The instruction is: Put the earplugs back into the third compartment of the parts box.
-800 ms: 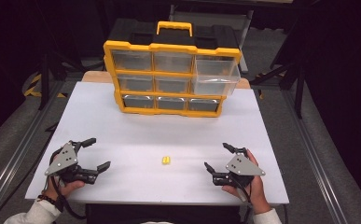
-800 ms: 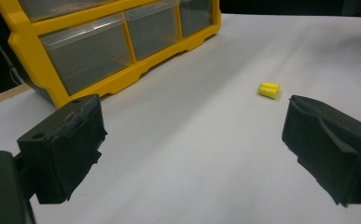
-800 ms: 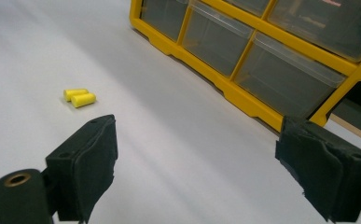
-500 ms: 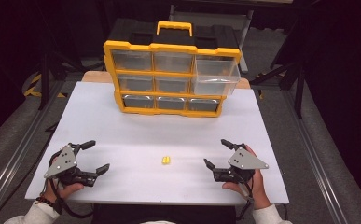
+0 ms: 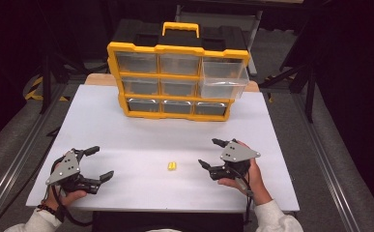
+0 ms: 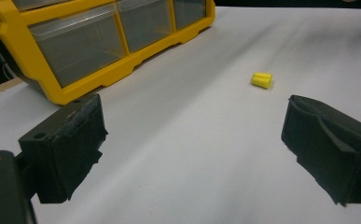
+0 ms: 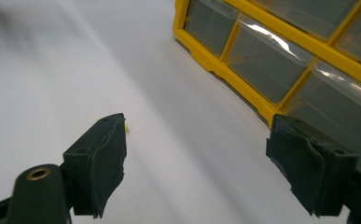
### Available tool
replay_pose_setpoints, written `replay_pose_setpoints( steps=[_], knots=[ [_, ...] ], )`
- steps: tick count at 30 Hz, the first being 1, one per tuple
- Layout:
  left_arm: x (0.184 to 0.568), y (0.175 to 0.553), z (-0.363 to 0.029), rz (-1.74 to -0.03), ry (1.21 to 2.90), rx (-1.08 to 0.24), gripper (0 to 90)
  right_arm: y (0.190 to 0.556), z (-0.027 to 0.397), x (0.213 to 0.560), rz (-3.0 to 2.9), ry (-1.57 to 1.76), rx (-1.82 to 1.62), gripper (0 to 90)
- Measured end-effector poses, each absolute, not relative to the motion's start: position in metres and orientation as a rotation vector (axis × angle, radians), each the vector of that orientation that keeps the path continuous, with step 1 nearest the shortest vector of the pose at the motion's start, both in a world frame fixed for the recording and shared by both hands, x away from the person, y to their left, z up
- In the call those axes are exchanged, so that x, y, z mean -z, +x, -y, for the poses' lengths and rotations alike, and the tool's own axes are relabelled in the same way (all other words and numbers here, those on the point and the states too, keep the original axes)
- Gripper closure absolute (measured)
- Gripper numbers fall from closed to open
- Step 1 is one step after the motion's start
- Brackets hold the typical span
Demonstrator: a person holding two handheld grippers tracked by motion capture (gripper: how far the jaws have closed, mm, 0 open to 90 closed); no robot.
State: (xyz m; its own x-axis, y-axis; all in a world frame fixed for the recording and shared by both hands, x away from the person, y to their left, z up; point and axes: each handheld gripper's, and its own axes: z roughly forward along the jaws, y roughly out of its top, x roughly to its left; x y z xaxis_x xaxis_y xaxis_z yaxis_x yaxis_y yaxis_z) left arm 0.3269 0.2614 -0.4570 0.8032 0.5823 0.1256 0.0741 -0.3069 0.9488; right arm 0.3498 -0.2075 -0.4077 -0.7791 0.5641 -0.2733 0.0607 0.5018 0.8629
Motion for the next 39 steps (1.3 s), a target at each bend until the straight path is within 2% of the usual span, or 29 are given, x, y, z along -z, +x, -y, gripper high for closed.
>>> replay_pose_setpoints(
  steps=[13,17,18,20,24,35,39],
  knots=[
    [0.459,0.327,-0.261,-0.504,1.837,-0.545,7.2,0.380,0.155,0.427,-2.442,0.361,-1.202,24.8],
    [0.459,0.327,-0.261,-0.502,1.840,-0.542,7.1,0.387,0.139,0.437,-2.534,0.306,-1.163,29.7],
    [0.459,0.327,-0.262,-0.503,1.837,-0.542,7.2,0.391,0.132,0.441,-2.574,0.282,-1.138,35.0],
    [0.459,0.327,-0.262,-0.505,1.837,-0.541,7.2,0.393,0.127,0.445,-2.598,0.257,-1.106,36.2],
    [0.460,0.328,-0.262,-0.506,1.838,-0.538,7.1,0.397,0.122,0.450,-2.641,0.234,-1.102,41.1],
    [0.459,0.327,-0.263,-0.502,1.842,-0.535,7.2,0.404,0.117,0.462,-2.735,0.219,-1.100,64.3],
    [0.459,0.327,-0.263,-0.502,1.841,-0.535,7.2,0.402,0.117,0.462,-2.738,0.217,-1.103,67.1]
  ],
)
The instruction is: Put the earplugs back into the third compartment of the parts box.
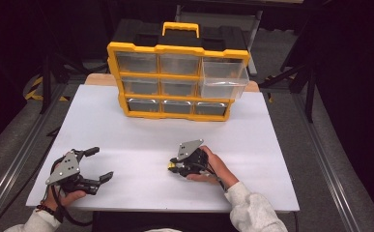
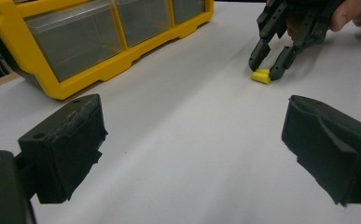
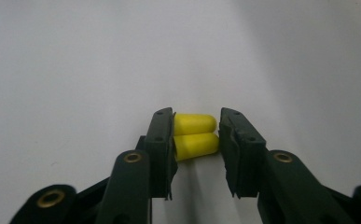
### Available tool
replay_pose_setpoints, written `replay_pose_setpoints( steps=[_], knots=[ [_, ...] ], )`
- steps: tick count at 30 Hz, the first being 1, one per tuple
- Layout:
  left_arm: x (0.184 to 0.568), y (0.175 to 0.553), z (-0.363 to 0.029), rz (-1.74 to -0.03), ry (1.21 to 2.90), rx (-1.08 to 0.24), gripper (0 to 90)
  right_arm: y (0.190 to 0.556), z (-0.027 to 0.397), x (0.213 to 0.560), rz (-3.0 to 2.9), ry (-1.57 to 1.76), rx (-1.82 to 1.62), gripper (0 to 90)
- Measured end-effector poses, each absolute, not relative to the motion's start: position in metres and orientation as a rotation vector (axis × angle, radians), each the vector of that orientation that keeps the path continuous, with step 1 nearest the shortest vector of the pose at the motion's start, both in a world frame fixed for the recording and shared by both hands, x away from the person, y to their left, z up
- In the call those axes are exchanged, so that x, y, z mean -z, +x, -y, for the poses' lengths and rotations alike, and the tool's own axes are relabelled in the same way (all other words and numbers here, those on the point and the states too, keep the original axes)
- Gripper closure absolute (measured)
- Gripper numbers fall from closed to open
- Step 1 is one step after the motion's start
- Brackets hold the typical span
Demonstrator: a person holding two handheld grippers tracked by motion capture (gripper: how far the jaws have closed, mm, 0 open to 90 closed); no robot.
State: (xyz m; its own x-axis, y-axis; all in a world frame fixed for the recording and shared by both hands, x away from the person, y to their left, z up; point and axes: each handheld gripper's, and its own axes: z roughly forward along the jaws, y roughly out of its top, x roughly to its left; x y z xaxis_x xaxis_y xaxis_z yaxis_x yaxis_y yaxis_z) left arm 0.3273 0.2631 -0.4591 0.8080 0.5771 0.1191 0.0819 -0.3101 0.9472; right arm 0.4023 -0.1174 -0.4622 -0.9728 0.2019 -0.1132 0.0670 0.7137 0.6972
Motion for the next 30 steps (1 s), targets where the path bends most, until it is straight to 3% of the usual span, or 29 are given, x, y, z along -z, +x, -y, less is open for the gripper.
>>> replay_pose_setpoints(
  steps=[30],
  knots=[
    [0.458,0.327,-0.264,-0.496,1.837,-0.537,7.2,0.379,0.139,0.426,-2.535,0.196,-1.256,69.0]
  ],
)
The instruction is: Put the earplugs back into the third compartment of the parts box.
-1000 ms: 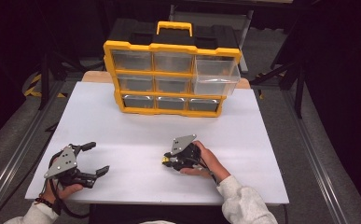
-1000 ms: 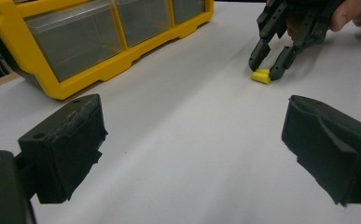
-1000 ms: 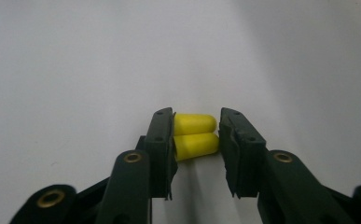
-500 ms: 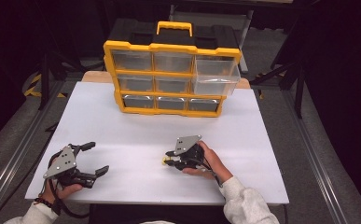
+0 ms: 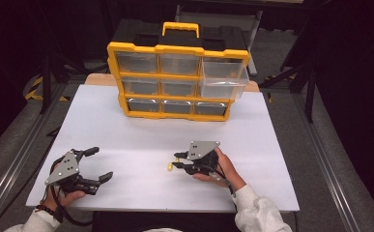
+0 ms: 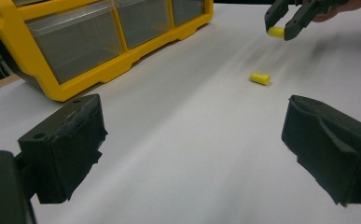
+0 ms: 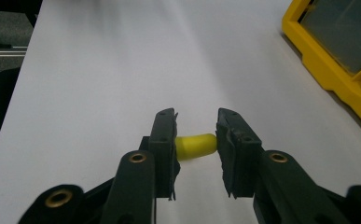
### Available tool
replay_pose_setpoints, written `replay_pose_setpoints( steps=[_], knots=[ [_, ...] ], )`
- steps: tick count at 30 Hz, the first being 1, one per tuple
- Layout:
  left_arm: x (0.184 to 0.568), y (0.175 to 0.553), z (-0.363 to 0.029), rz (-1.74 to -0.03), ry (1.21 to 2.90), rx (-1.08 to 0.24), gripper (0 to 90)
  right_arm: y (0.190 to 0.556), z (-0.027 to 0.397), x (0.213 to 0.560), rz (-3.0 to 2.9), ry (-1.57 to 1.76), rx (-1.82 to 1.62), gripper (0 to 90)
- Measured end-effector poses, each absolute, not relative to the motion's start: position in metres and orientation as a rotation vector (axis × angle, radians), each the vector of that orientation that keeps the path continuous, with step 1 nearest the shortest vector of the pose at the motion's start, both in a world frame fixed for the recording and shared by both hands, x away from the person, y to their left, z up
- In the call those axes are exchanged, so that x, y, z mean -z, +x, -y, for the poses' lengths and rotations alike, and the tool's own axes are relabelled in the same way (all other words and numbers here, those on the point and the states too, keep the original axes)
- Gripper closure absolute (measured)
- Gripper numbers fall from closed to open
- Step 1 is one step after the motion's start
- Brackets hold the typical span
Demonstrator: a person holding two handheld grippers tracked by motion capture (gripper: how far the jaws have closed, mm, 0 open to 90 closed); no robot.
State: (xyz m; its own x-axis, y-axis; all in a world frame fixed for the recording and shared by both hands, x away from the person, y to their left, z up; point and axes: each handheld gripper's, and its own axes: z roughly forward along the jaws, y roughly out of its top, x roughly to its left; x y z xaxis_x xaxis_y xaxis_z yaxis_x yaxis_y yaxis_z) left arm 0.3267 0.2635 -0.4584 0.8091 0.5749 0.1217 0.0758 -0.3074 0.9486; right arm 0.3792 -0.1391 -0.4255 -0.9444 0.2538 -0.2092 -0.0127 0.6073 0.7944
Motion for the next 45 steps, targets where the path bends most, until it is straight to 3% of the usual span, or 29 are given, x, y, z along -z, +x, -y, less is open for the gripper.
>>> replay_pose_setpoints(
  steps=[26,37,45],
  knots=[
    [0.458,0.327,-0.264,-0.501,1.838,-0.537,7.2,0.351,0.187,0.349,-2.179,0.252,-1.388,70.1],
    [0.458,0.327,-0.264,-0.504,1.833,-0.543,7.2,0.353,0.213,0.280,-1.985,0.272,-1.395,70.1],
    [0.458,0.326,-0.263,-0.499,1.841,-0.539,7.2,0.362,0.219,0.251,-1.912,0.309,-1.370,70.1]
  ],
)
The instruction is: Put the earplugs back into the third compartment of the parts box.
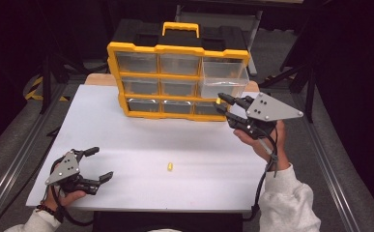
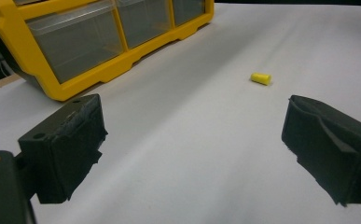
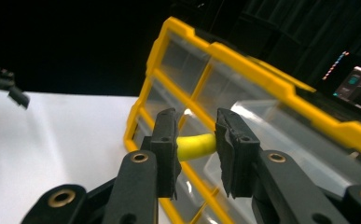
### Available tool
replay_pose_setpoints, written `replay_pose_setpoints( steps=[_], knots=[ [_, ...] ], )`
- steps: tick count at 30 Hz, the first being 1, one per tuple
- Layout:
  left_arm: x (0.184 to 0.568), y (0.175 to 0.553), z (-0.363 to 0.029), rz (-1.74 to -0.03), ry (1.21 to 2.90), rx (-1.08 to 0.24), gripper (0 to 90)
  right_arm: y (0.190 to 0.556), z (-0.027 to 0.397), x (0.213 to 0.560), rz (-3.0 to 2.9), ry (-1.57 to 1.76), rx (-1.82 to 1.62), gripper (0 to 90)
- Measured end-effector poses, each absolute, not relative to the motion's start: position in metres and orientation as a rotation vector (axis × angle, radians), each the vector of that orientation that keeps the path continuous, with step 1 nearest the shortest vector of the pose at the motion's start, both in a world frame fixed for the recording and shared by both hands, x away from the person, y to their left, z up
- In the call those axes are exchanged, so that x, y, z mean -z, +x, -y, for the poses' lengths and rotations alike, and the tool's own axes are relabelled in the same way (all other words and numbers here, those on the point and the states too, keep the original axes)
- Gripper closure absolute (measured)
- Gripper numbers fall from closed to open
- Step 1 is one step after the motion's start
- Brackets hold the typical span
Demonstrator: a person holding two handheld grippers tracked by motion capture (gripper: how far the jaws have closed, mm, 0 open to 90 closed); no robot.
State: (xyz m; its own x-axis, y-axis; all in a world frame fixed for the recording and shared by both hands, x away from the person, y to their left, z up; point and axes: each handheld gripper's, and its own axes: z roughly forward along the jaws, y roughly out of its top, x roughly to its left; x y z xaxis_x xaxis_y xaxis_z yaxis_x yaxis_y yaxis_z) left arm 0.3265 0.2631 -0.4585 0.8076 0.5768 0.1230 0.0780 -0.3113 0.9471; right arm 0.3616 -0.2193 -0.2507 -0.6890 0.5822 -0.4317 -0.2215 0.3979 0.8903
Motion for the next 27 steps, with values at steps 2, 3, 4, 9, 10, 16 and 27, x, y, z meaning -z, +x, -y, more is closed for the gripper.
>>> replay_pose_setpoints(
  steps=[2,3,4,9,10,16,27],
  knots=[
    [0.459,0.327,-0.263,-0.499,1.841,-0.538,7.1,0.365,0.222,0.238,-1.883,0.323,-1.348,70.0],
    [0.459,0.327,-0.263,-0.500,1.841,-0.537,7.1,0.365,0.222,0.238,-1.883,0.323,-1.348,70.0],
    [0.459,0.327,-0.263,-0.500,1.841,-0.537,7.1,0.371,0.223,0.229,-1.862,0.351,-1.319,70.0],
    [0.458,0.327,-0.263,-0.497,1.841,-0.538,7.1,0.386,0.227,0.213,-1.838,0.411,-1.279,69.8],
    [0.459,0.327,-0.263,-0.498,1.840,-0.536,7.1,0.390,0.228,0.211,-1.832,0.427,-1.276,69.8],
    [0.459,0.327,-0.263,-0.494,1.844,-0.529,7.1,0.420,0.228,0.201,-1.825,0.543,-1.236,69.3],
    [0.459,0.327,-0.264,-0.491,1.844,-0.526,7.1,0.446,0.230,0.209,-1.834,0.660,-1.193,68.0]
  ],
)
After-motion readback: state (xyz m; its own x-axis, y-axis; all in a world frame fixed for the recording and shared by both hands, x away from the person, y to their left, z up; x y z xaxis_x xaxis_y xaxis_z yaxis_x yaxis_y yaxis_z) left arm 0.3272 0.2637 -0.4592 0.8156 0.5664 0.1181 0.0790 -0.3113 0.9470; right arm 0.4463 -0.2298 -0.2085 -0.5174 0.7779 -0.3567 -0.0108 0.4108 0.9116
